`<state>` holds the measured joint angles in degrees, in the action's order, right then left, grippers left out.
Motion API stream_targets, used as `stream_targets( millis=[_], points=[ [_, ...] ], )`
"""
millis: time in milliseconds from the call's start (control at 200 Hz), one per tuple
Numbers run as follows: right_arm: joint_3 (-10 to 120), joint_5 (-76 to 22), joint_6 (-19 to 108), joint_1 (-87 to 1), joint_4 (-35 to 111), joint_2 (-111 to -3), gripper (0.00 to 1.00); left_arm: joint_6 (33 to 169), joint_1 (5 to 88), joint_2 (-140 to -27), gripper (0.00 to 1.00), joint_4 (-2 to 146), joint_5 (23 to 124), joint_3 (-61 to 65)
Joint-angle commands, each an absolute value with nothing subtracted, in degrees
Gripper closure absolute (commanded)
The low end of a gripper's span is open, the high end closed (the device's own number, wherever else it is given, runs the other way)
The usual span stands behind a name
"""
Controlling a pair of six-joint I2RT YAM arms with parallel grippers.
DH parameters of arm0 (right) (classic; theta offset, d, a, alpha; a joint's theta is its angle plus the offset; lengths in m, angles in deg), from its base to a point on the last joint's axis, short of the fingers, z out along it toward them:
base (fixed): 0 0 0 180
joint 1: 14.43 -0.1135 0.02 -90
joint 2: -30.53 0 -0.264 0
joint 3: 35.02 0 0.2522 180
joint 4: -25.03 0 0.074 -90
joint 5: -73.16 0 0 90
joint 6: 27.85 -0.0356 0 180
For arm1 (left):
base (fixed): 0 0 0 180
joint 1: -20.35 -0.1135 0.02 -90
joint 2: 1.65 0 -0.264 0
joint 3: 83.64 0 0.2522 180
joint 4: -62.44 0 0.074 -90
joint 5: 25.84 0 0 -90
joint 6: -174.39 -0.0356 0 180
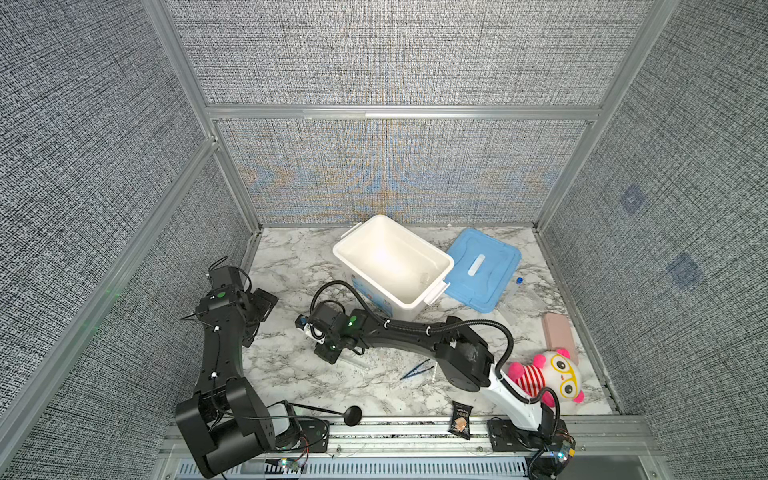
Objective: Organize the chemistry lab equipment
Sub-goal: 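Lift the test tube with the right gripper toward the white bin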
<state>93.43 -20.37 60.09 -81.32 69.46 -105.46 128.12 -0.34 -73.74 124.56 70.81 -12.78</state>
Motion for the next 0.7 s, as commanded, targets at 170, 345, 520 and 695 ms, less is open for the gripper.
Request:
stream_targets(
  millis=[170, 345, 520, 695],
  points=[
    [83.2, -20.3, 51.11, -78.3, 65.51, -94.4, 0.83, 127.25, -0.35, -73.76, 0.01, 125.8, 73.81, -12.05],
    [76.06, -16.92, 50.29, -76.89, 63.31, -85.83, 0.83, 126.09, -0.39, -74.68, 0.01, 125.39, 77.08, -11.76],
    [67.49, -14.25, 49.32, -74.29, 57.72, -75.05, 0.83, 122.25, -0.39, -74.7, 0.01, 125.49, 79.62, -11.77],
    [58.8, -10.87, 51.07, -71.78, 49.98, -64.39, 0.83, 122.1, -0.25, -73.43, 0.01, 124.48, 80.77, -13.01]
  ],
)
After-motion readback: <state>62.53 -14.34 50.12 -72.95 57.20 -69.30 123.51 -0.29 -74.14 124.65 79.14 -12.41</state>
